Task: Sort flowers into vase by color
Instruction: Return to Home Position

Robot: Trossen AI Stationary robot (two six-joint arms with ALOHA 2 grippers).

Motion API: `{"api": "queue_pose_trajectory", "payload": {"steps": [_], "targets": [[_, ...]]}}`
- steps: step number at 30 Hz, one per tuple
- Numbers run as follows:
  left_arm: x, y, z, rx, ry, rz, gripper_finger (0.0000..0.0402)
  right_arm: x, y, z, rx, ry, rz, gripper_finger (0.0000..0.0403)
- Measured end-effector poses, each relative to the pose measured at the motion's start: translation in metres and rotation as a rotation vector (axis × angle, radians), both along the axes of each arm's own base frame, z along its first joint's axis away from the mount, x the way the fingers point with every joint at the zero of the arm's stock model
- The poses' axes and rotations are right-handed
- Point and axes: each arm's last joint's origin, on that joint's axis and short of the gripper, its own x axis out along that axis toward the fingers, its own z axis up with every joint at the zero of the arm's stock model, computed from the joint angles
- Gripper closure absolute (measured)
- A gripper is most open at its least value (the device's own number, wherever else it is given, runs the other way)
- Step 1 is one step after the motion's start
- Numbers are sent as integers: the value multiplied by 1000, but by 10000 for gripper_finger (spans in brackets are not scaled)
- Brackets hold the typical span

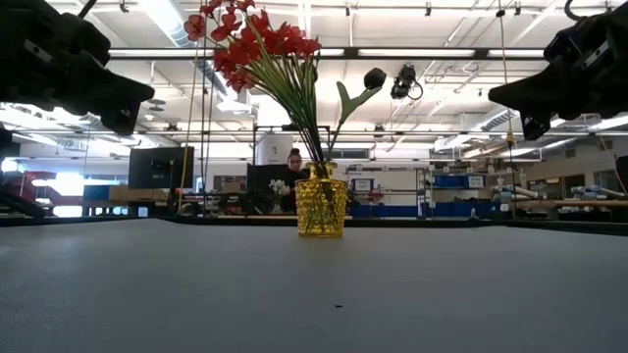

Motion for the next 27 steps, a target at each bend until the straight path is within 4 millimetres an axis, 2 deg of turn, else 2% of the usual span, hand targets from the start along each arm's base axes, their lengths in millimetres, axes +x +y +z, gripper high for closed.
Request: {"api": "queue_pose_trajectory", "payload": {"steps": [10,18,27], "targets": [[4,0,-4,16,-76,8,401,-2,0,1,-81,-8,13,403],[5,1,-5,42,-61,16,401,-2,1,1,-83,-4,33,401],[5,1,-5,7,-61,17,387,-2,1,1,-51,-11,36,377]]}}
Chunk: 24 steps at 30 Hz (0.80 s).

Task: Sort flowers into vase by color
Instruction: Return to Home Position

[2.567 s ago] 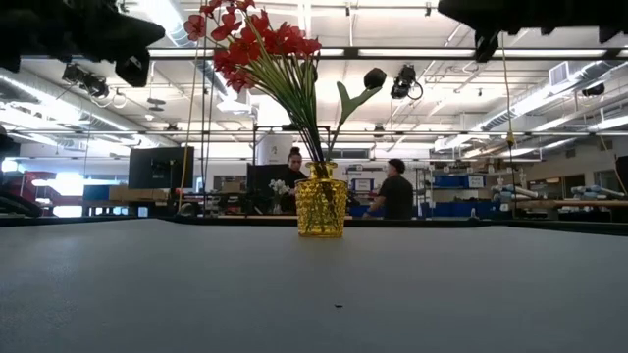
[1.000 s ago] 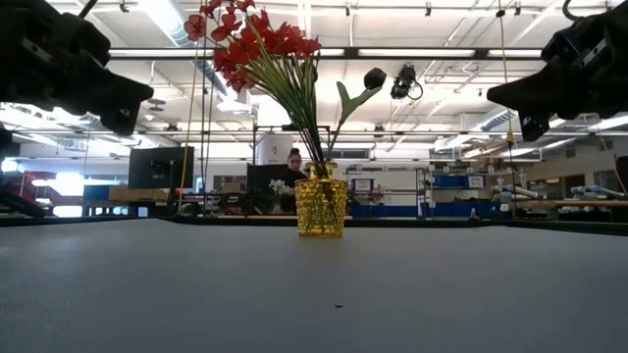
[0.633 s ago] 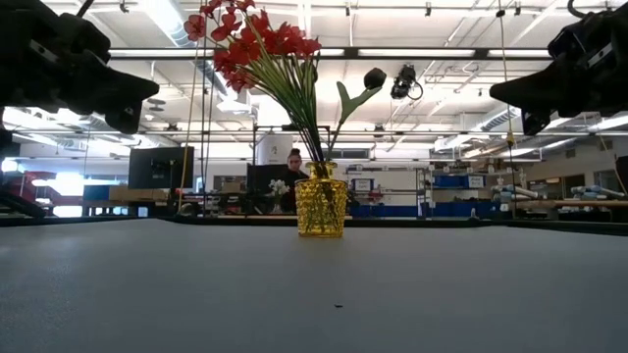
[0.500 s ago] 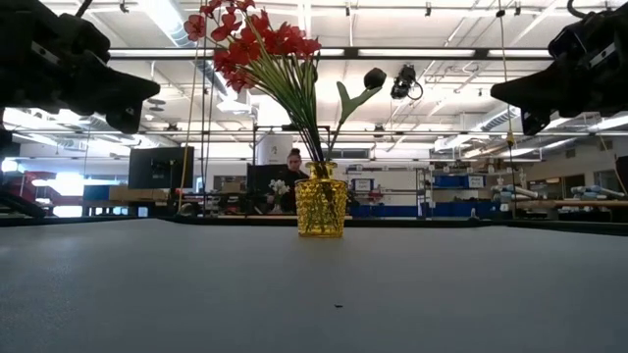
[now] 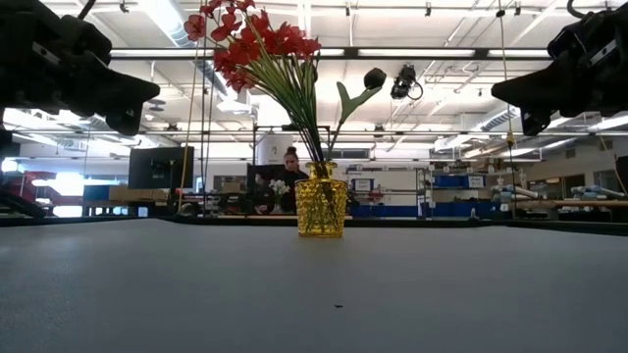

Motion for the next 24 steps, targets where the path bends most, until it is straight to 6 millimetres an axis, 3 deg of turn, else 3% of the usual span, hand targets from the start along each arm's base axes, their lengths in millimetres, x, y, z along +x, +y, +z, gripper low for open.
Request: {"api": "queue_pose_trajectory", "payload": {"steps": [24], "targets": [[0,0,1,0,-8,0,372,0,0,0,3,-1,-3,368]]}}
